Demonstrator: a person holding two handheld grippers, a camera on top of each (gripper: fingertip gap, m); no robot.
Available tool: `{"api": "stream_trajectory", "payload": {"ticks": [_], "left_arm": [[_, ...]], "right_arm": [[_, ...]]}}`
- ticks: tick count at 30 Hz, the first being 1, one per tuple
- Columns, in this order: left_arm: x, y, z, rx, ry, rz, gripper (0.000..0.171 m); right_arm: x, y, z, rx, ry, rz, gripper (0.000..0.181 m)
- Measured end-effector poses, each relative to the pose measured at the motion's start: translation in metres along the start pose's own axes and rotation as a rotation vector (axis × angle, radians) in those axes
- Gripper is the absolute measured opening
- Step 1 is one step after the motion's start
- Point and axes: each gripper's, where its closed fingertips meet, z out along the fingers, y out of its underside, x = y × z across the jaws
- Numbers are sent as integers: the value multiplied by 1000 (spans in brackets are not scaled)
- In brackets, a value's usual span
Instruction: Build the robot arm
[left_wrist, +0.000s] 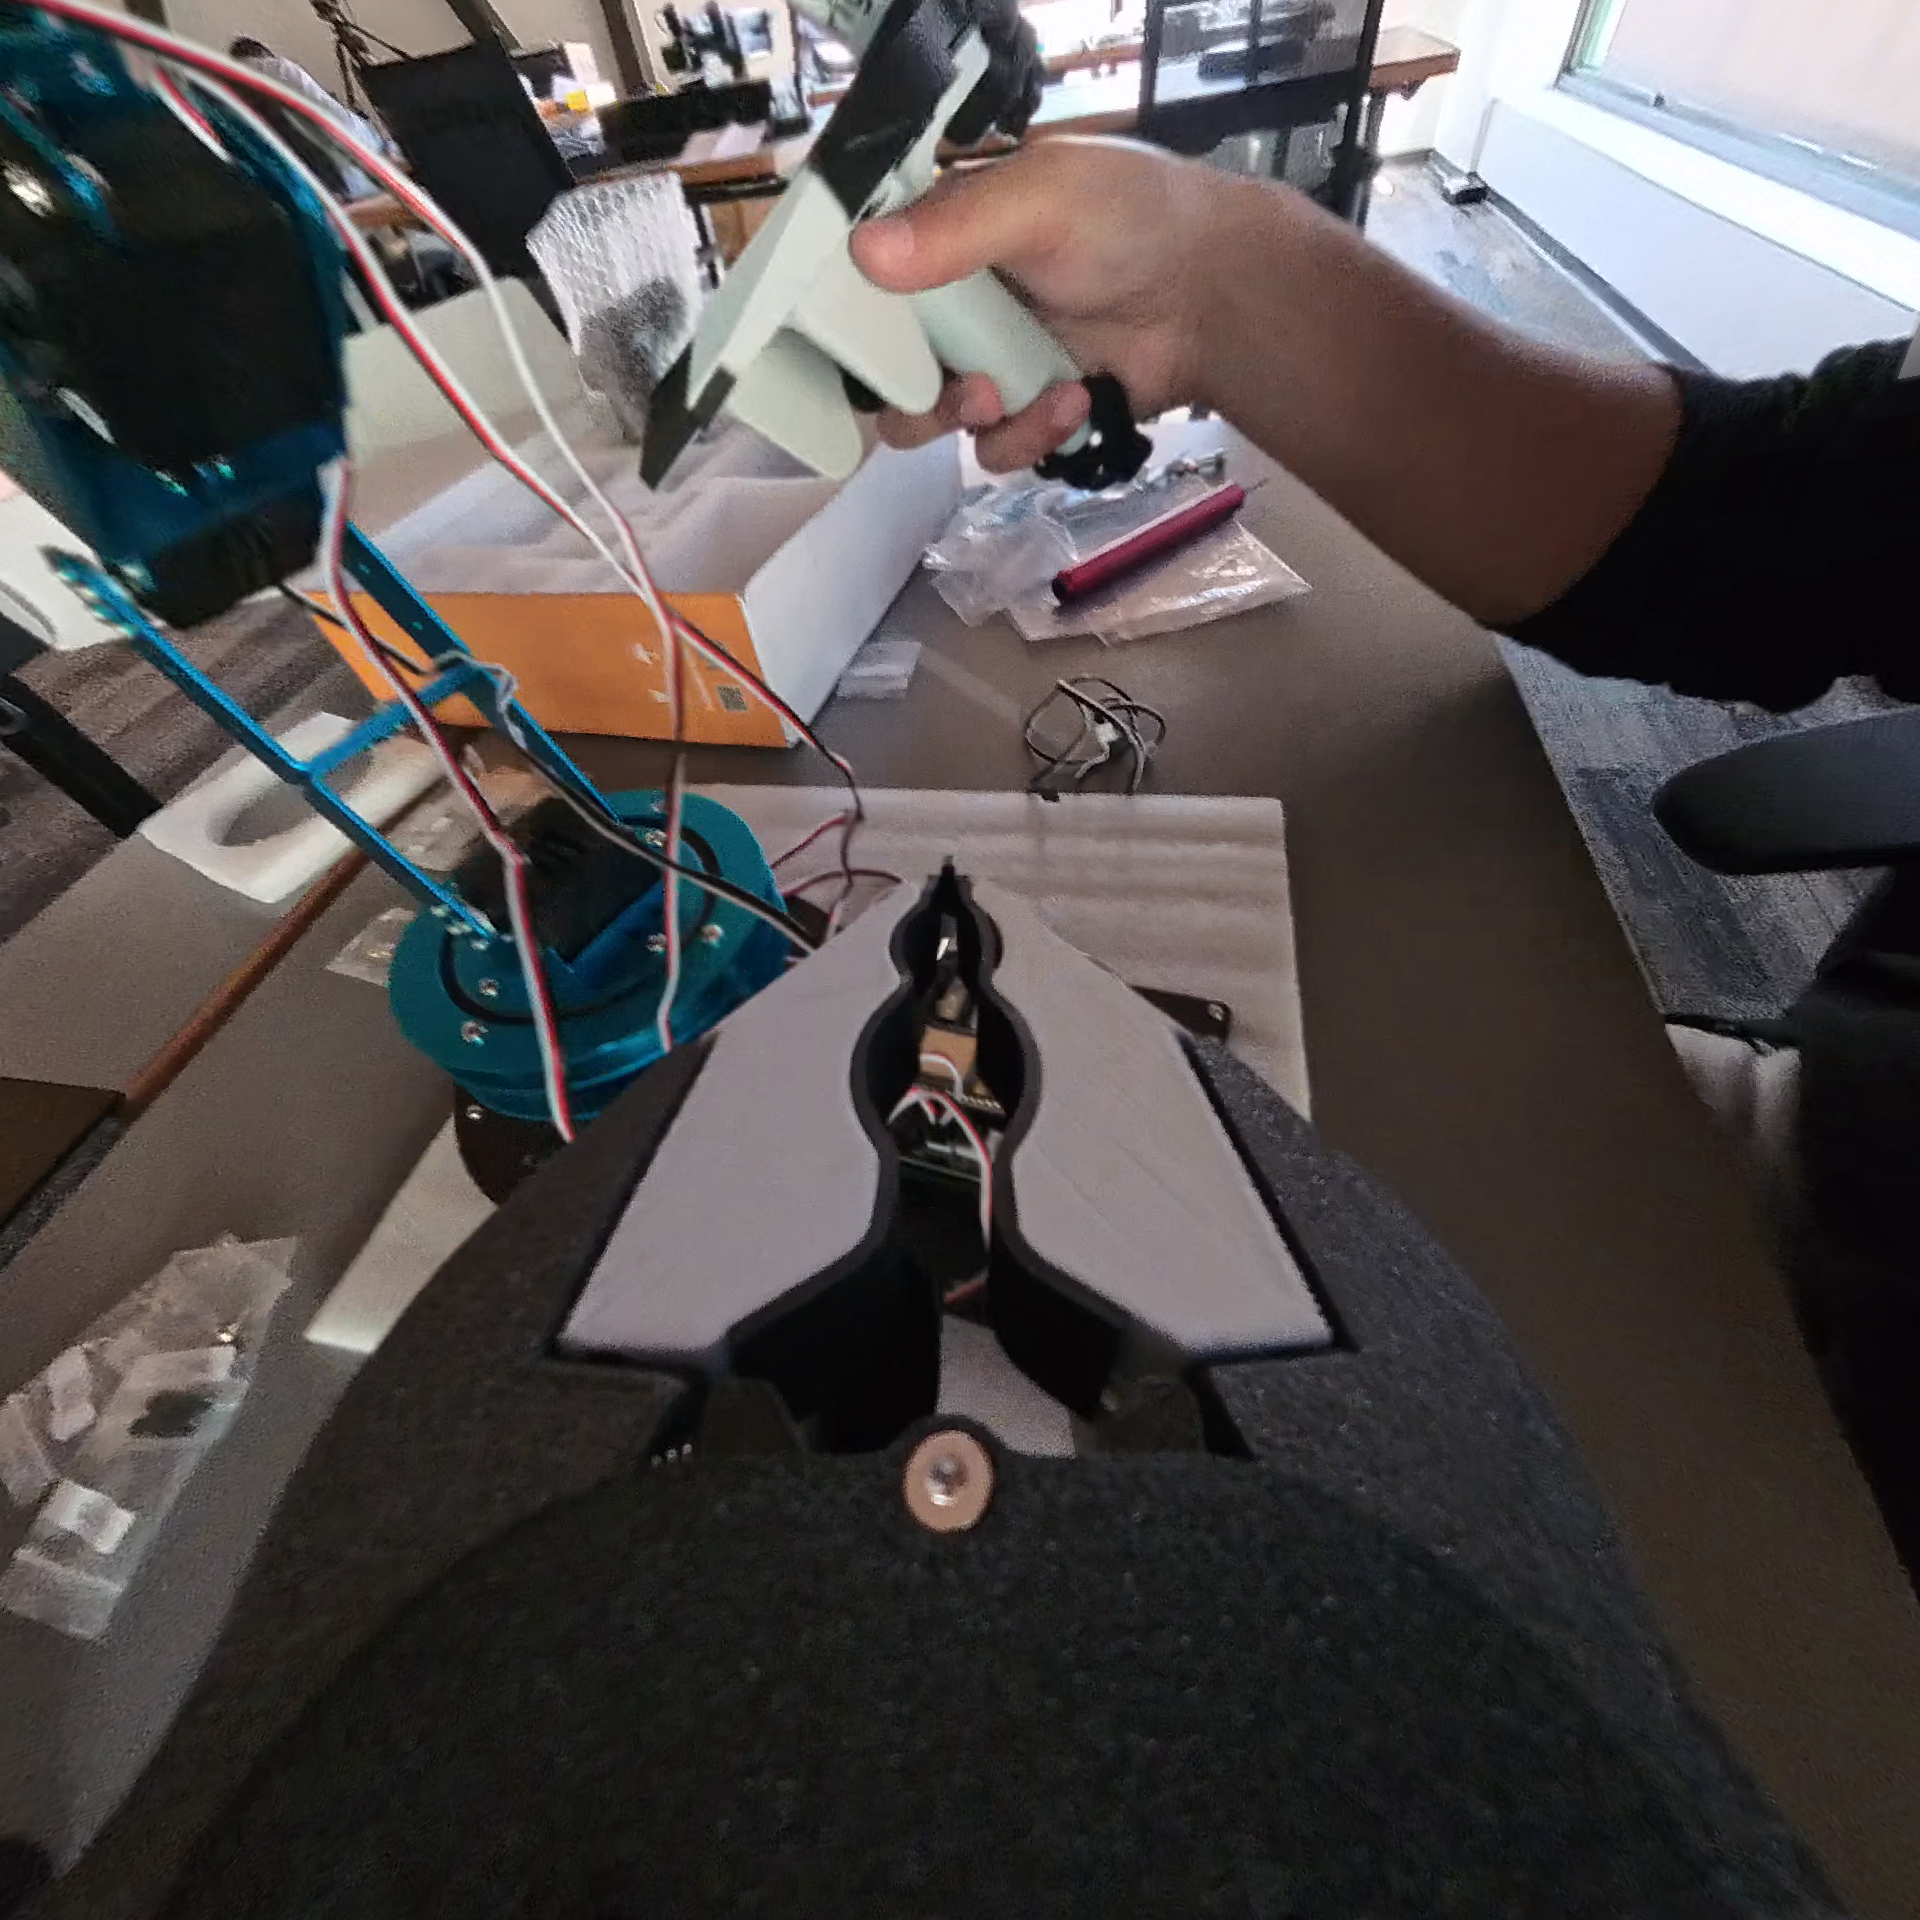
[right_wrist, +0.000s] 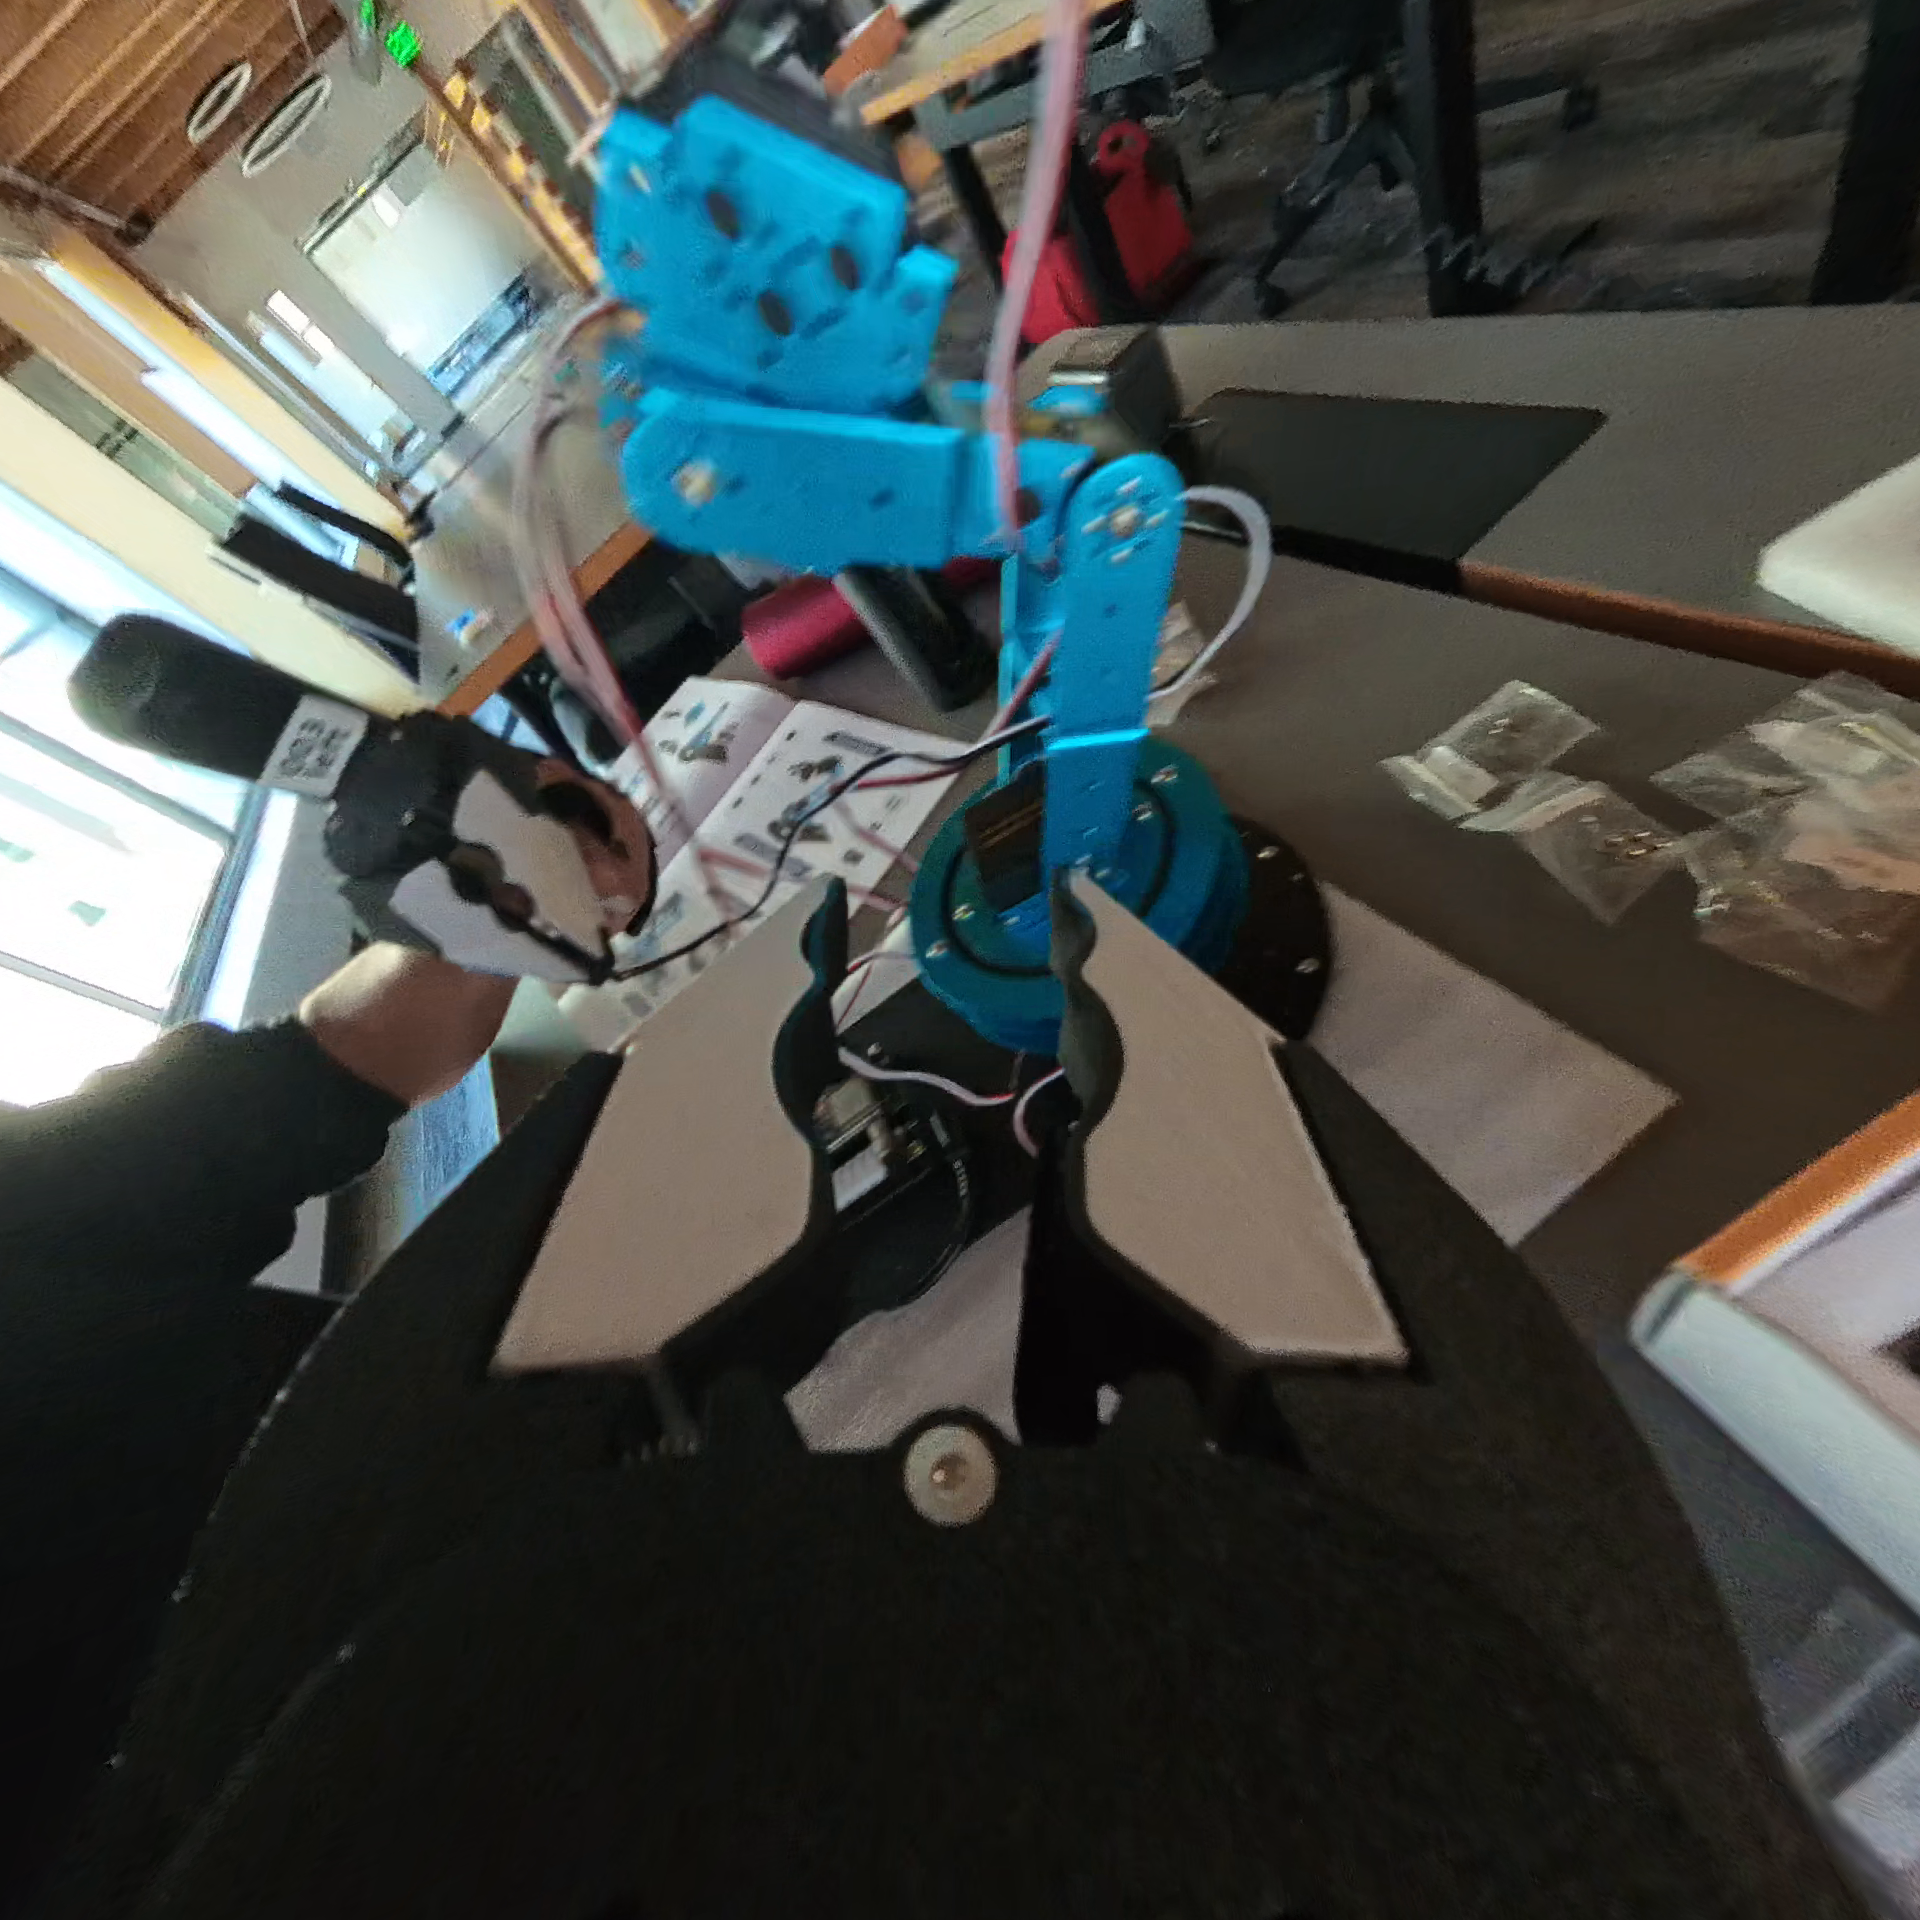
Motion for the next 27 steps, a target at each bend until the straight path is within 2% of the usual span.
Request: {"api": "stream_trajectory", "payload": {"ticks": [4, 8, 14, 20, 22, 25, 26, 27], "left_arm": [[20, 19, -9, -31, 15, 16, 0], [25, 35, -12, -66, -19, 55, 1], [36, 35, -17, -76, -154, 292, 1], [59, 22, -22, -35, -251, 532, 0], [65, 21, -21, -35, -260, 609, 0], [70, 21, -18, -34, -260, 684, 0], [69, 22, -17, -34, -258, 683, 1], [68, 24, -17, -35, -256, 674, 2]], "right_arm": [[-54, 44, 12, -62, -117, -12, 36], [-93, 97, 42, -195, -228, 9, 37], [-123, 145, 83, -377, -363, 106, 42], [-149, 118, 94, -281, -680, 344, 43], [-156, 124, 96, -335, -756, 401, 43], [-170, 131, 95, -389, -885, 431, 11], [-166, 133, 99, -376, -860, 407, 1], [-163, 134, 100, -375, -841, 384, 0]]}}
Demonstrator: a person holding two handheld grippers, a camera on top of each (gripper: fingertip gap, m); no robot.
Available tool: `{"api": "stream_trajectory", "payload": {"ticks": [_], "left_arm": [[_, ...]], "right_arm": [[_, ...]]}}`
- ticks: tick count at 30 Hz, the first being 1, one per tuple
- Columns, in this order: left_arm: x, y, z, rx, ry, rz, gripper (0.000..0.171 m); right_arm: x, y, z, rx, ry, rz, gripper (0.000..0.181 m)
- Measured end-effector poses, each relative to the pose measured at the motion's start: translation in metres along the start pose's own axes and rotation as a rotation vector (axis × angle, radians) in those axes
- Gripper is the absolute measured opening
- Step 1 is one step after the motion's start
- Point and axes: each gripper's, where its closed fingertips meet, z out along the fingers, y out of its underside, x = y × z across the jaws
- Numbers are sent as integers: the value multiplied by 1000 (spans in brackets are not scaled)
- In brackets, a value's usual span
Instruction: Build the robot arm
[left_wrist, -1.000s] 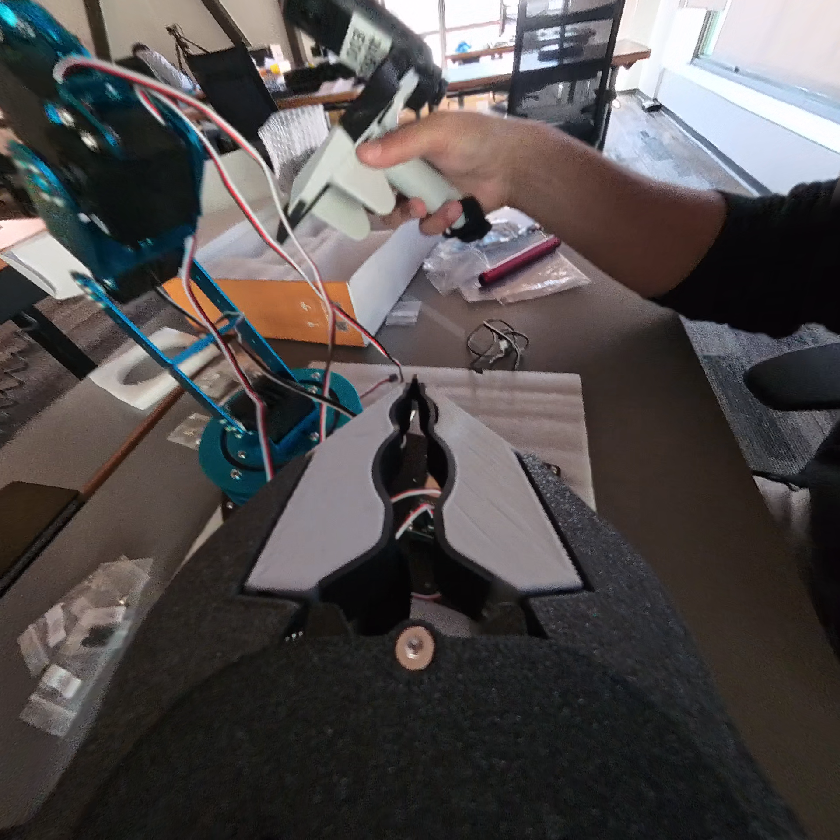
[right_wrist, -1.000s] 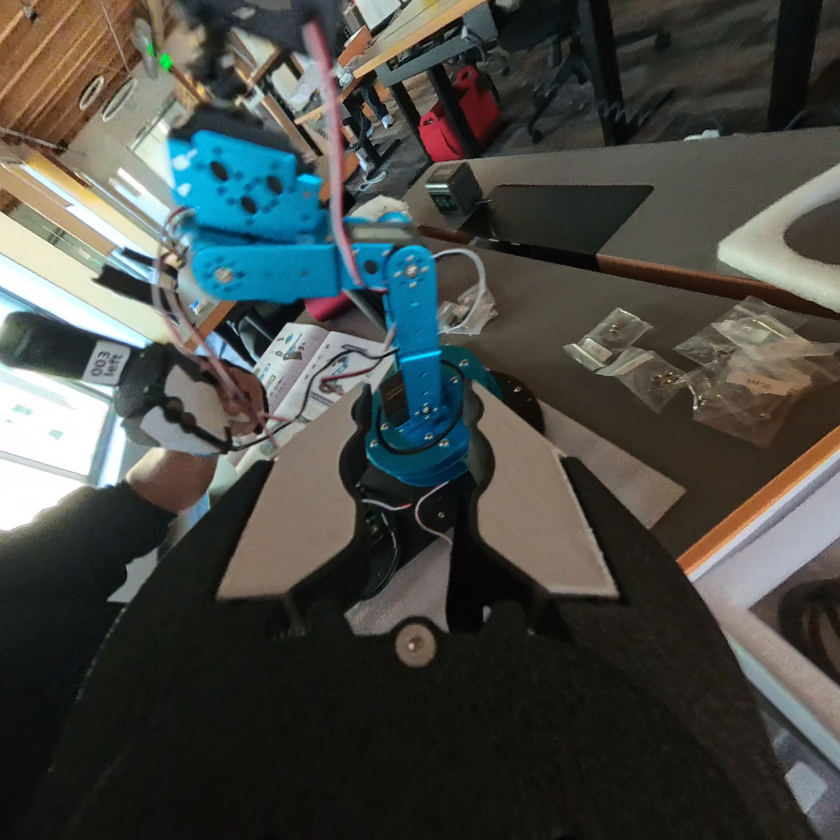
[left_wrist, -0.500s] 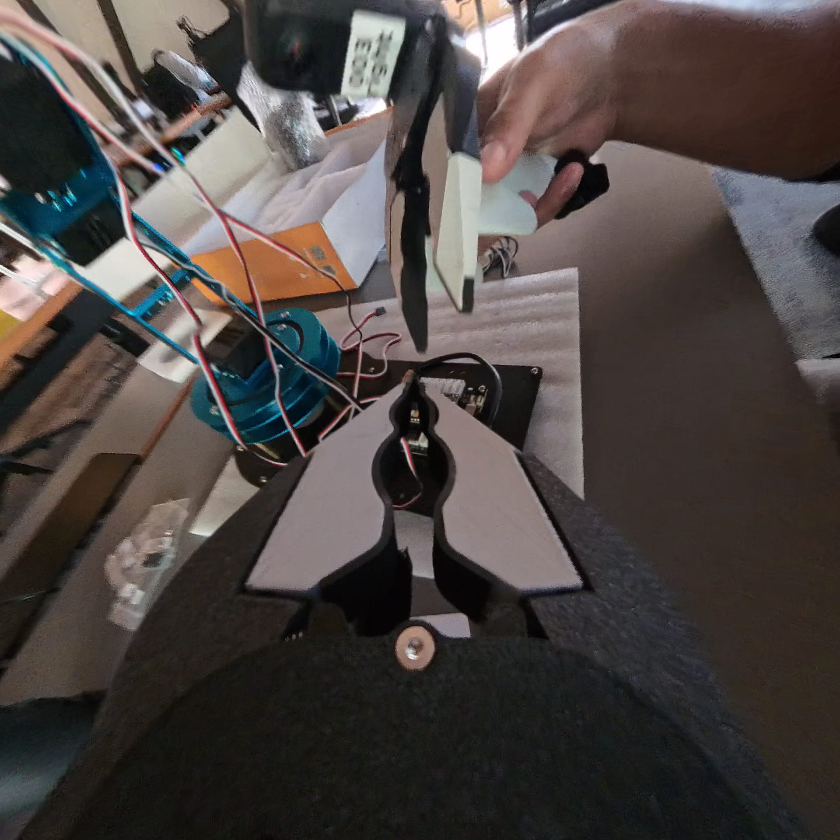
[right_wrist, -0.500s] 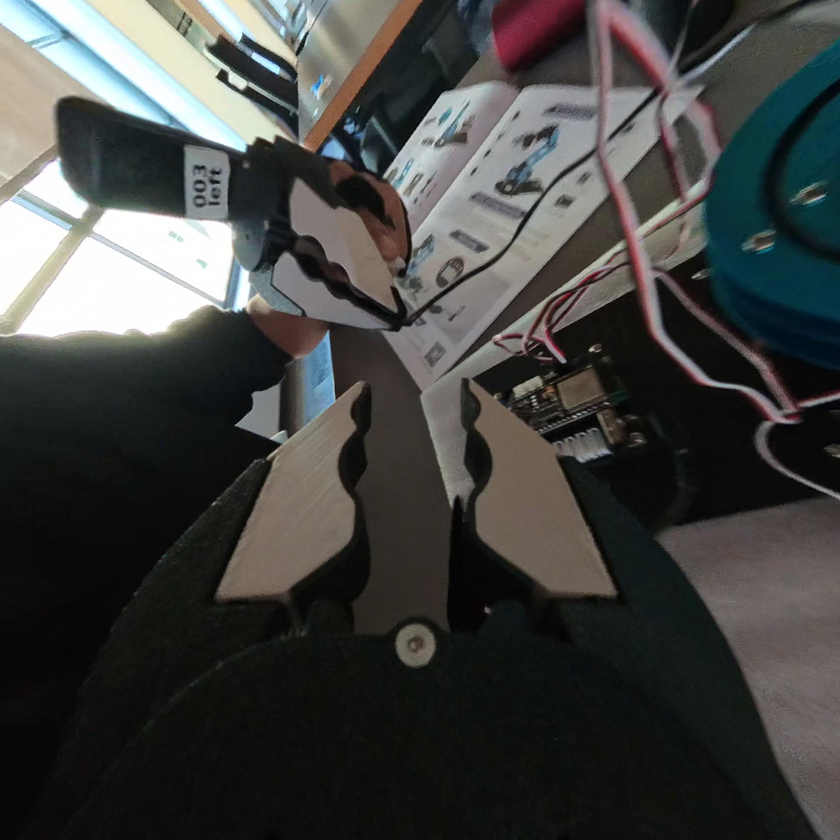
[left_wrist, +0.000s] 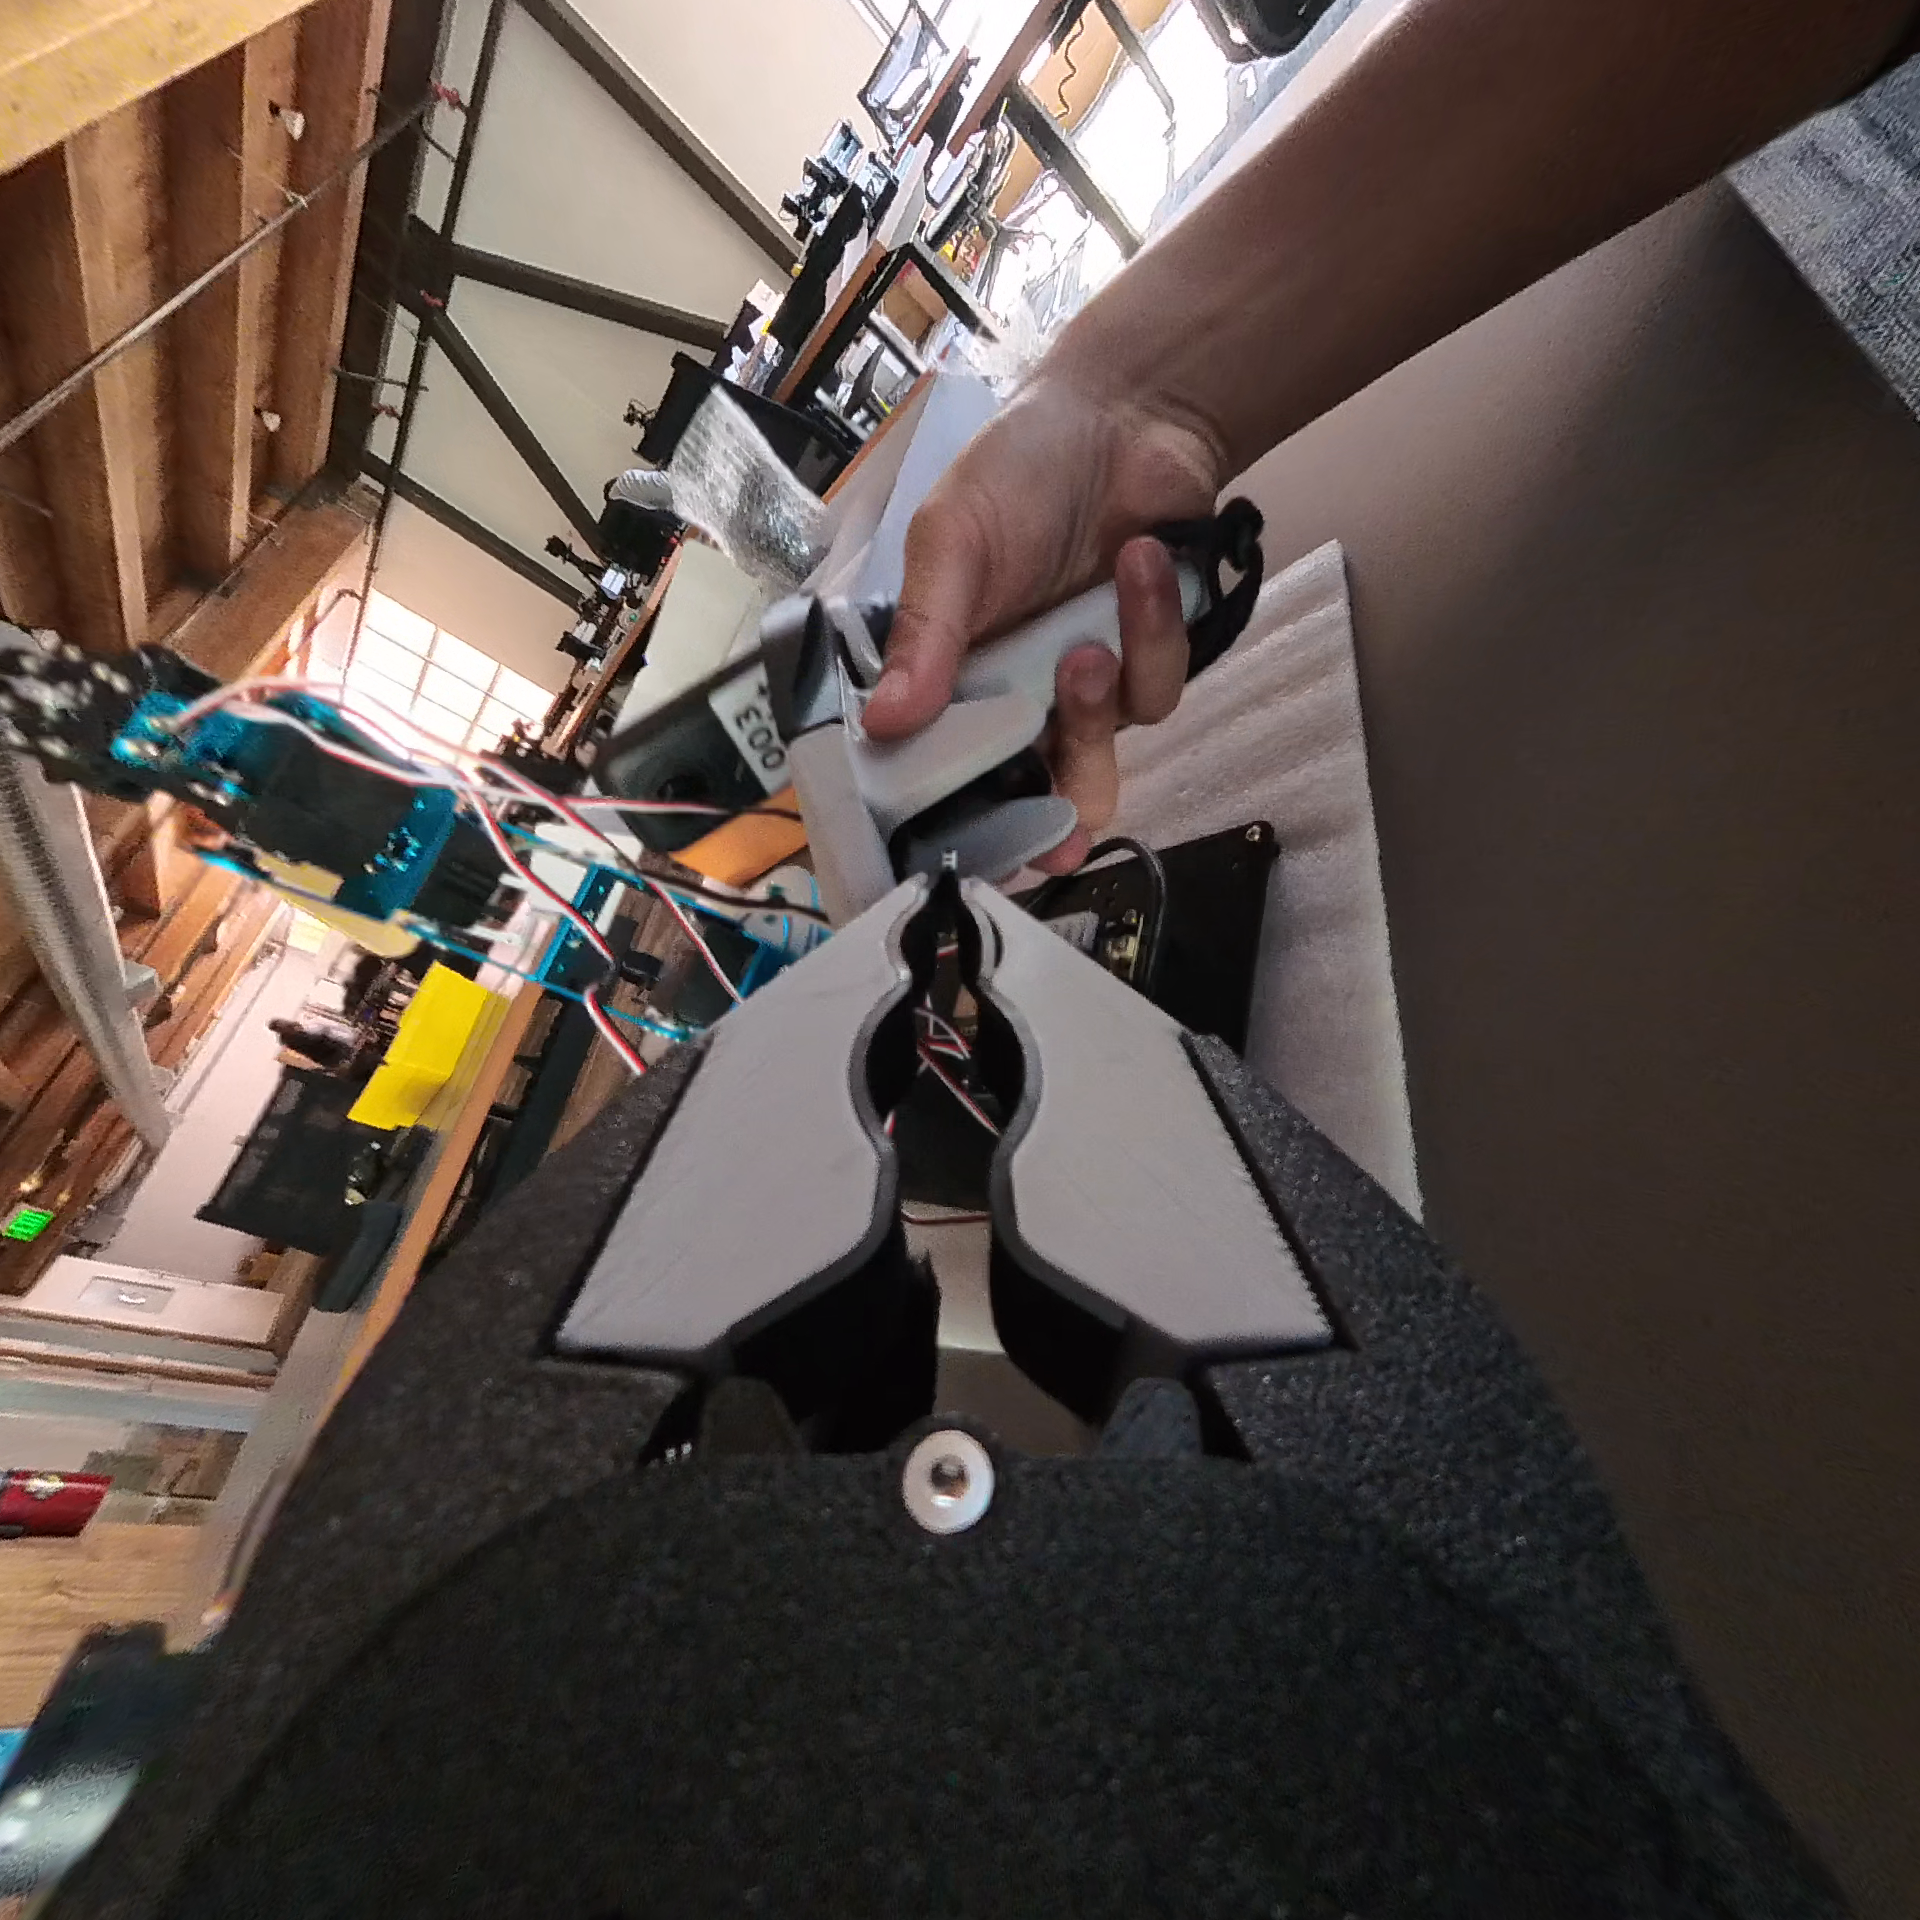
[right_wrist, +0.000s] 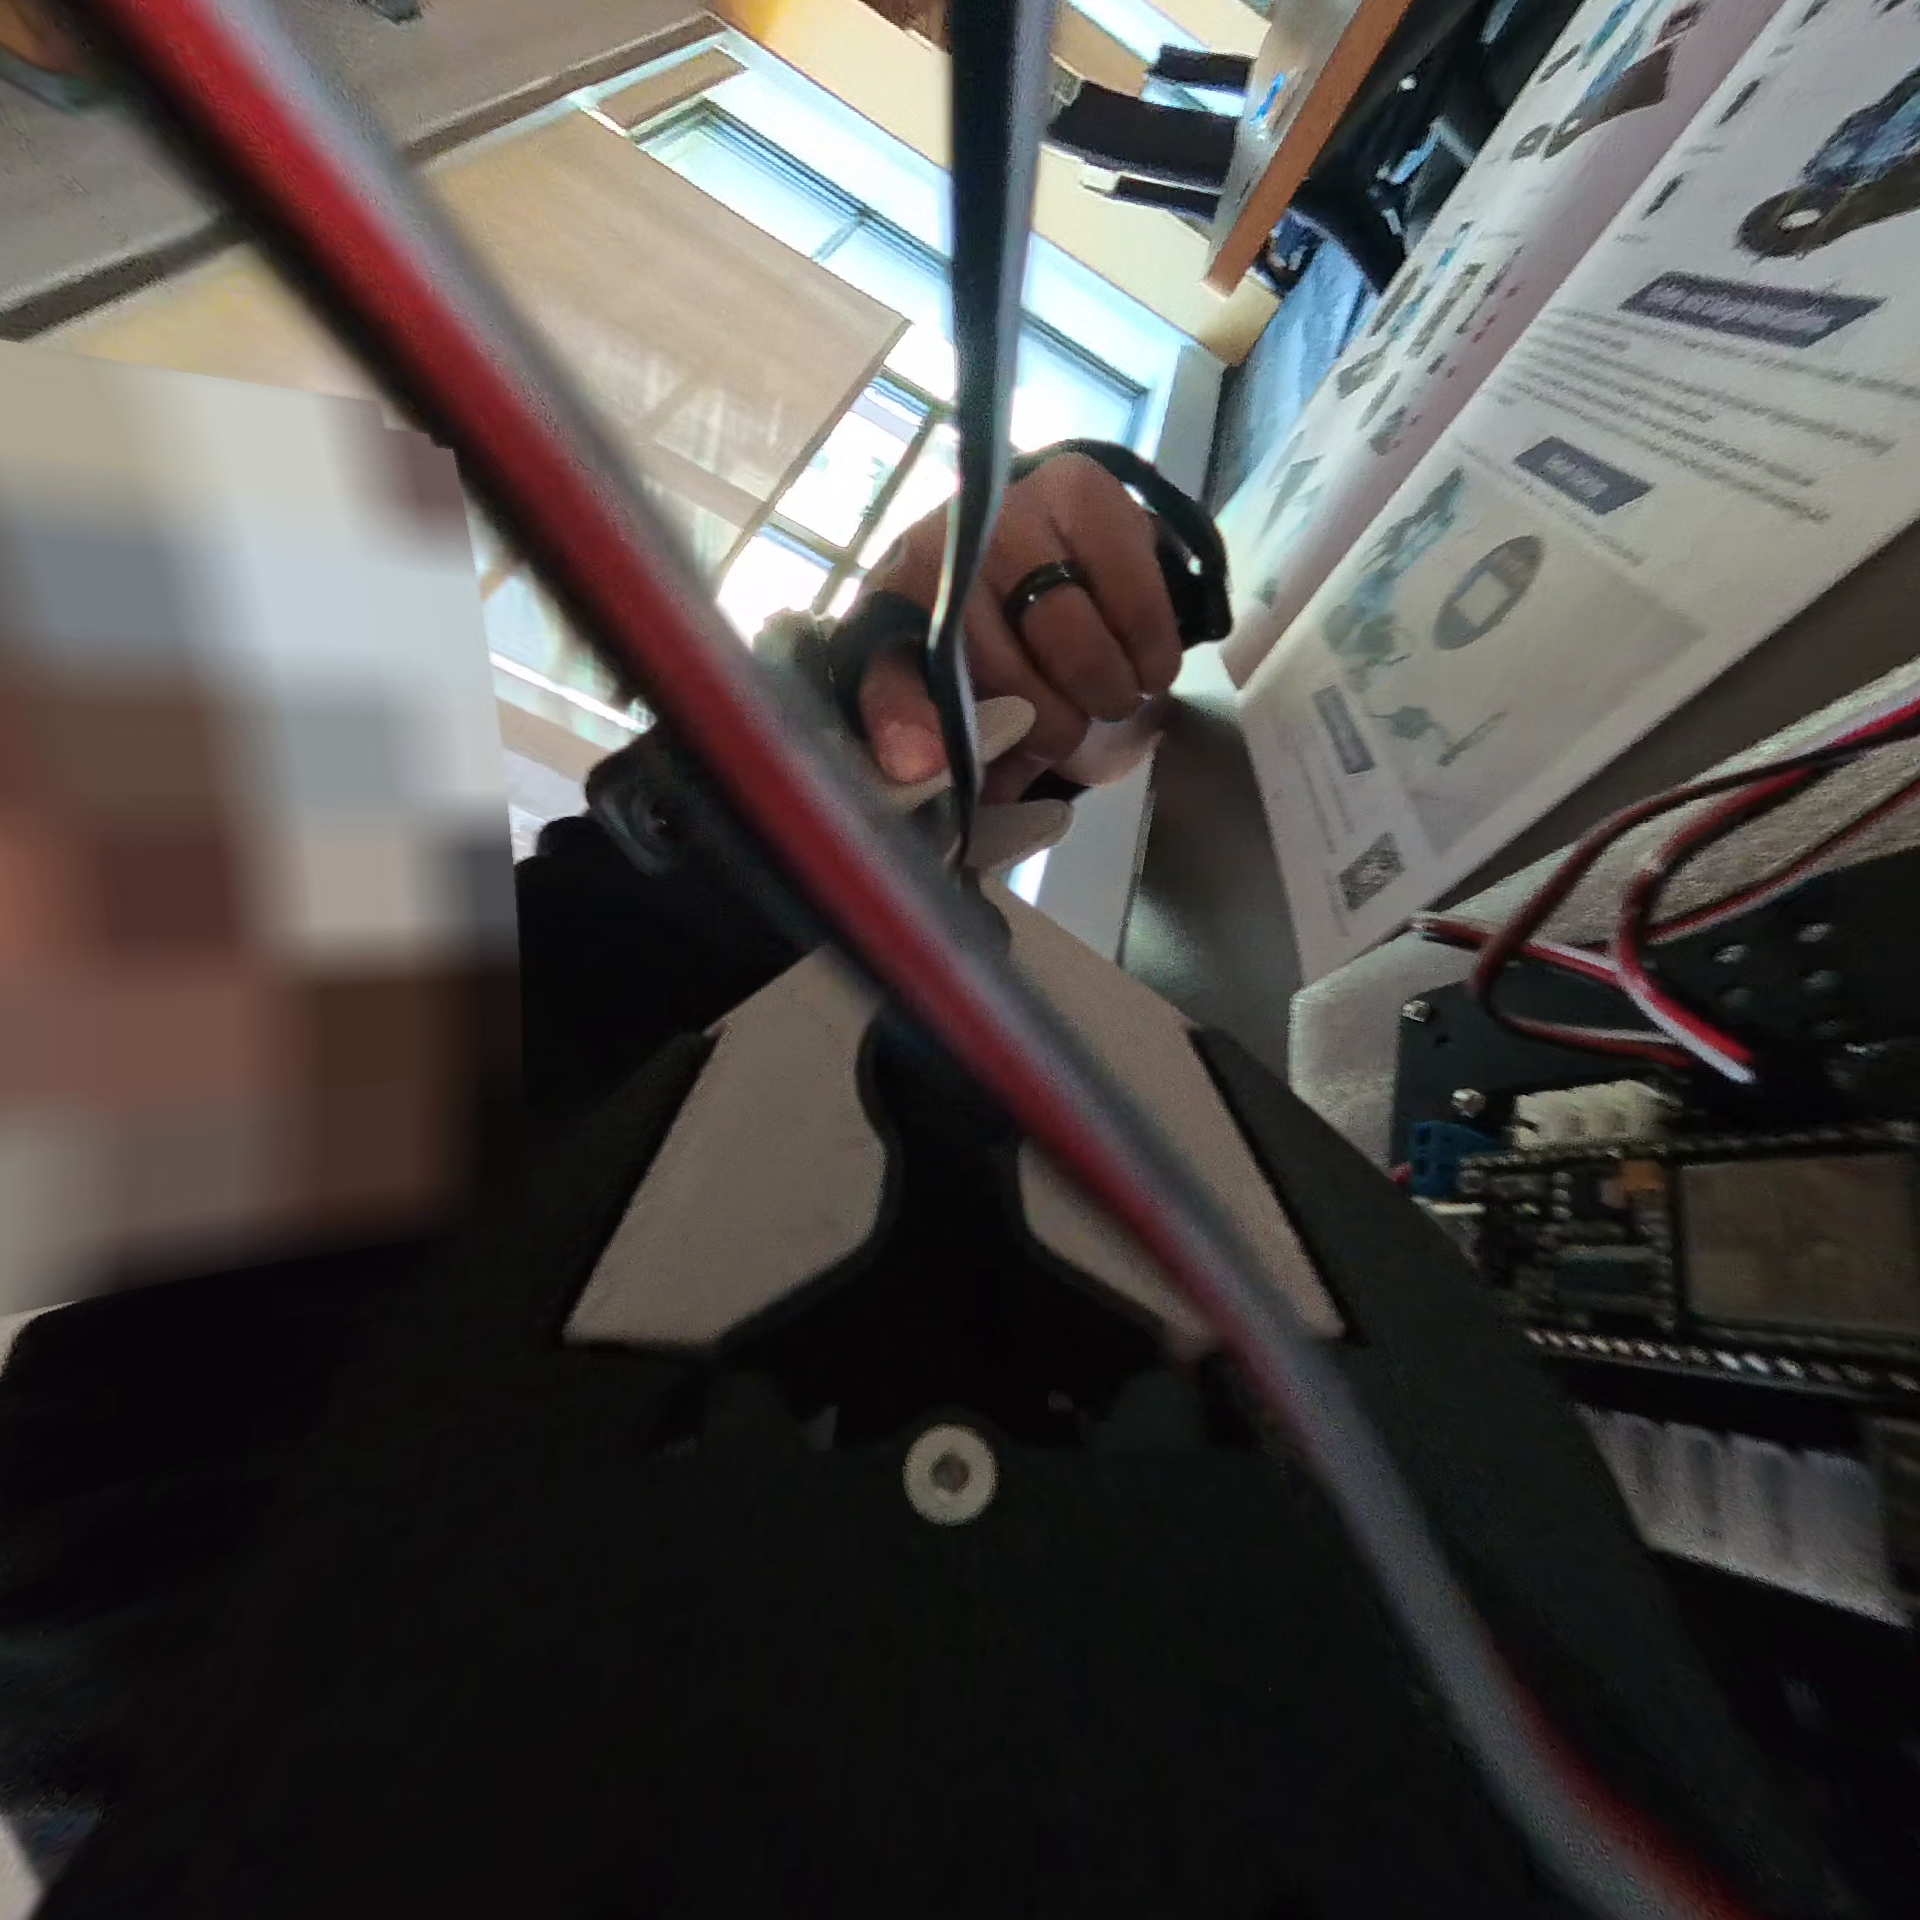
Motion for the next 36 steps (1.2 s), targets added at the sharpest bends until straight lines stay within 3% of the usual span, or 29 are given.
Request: {"api": "stream_trajectory", "payload": {"ticks": [2, 4, 7, 9, 11, 14, 16, 19, 23, 27, 36], "left_arm": [[-2, 11, 1, -21, -4, -74, 2], [-5, 22, 1, -28, 17, -232, 14], [-15, 47, 8, -113, 72, -649, 22], [-8, 42, 14, -95, 231, -921, 33], [-9, 39, 23, -72, 288, -1042, 30], [-10, 47, 37, -98, 284, -1067, 24], [-13, 44, 41, -52, 298, -1118, 8], [-19, 46, 44, -16, 284, -1160, 1], [-13, 44, 43, 26, 306, -1105, 0], [-6, 43, 42, 25, 309, -1022, 1], [-1, 50, 42, -31, 298, -927, 0]], "right_arm": [[10, -7, -9, 30, 108, -82, 0], [19, -20, -26, 83, 254, -184, 0], [35, -34, -48, 97, 534, -468, 0], [36, -36, -48, 97, 602, -566, 0], [35, -40, -43, 138, 599, -609, 0], [32, -41, -38, 187, 561, -591, 0], [25, -44, -38, 223, 553, -628, 0], [20, -44, -42, 221, 565, -665, 0], [16, -33, -43, 159, 522, -669, 0], [18, -17, -40, 30, 513, -734, 13], [35, -11, -42, -74, 597, -808, 5]]}}
